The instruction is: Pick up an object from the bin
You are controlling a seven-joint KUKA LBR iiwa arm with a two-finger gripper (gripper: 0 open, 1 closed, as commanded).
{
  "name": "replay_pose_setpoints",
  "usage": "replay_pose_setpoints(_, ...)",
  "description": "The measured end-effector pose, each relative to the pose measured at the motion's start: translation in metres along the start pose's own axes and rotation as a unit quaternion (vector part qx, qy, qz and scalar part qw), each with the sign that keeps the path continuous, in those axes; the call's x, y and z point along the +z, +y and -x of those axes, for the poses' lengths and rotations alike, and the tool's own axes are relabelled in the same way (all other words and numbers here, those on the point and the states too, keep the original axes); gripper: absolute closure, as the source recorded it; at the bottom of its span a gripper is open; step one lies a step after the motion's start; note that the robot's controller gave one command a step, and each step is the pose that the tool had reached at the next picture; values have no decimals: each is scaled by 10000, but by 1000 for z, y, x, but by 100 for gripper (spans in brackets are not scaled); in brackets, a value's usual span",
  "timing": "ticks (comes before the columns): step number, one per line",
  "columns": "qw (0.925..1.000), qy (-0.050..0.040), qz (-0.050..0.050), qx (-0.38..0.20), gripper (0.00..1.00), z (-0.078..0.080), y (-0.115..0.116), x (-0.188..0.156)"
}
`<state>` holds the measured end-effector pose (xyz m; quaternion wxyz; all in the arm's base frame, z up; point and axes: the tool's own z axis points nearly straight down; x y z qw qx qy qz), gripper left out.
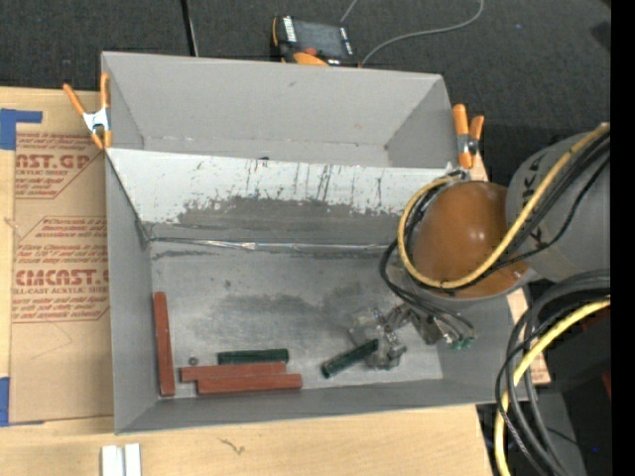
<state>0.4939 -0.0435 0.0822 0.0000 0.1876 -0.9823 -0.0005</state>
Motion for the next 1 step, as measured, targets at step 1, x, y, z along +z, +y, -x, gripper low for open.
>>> replay_pose_setpoints(1,10000,-37,-18,-90,100,13,18,-159)
